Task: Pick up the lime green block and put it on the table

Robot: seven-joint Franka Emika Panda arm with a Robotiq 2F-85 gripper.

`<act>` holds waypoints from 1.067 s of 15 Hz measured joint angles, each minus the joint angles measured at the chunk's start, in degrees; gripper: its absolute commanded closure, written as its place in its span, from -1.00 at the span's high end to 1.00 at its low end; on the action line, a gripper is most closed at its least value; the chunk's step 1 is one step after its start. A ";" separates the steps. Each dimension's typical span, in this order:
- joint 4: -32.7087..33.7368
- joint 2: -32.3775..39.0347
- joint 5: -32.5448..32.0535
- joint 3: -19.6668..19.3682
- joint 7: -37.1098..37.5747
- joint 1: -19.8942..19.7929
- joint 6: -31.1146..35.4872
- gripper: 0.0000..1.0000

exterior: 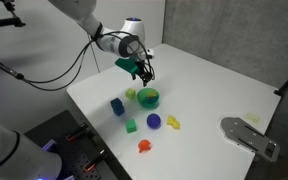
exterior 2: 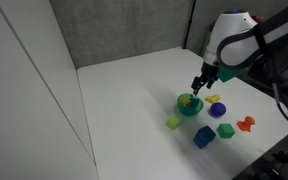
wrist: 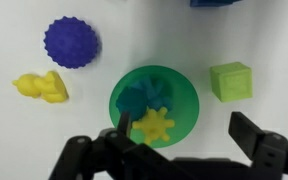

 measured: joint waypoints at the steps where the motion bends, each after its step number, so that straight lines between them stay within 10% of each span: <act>1: -1.20 -1.47 0.14 -0.03 -0.11 -0.73 -0.96 1.00; 16: -5.52 -27.26 2.52 0.25 -2.57 -5.10 -29.25 1.00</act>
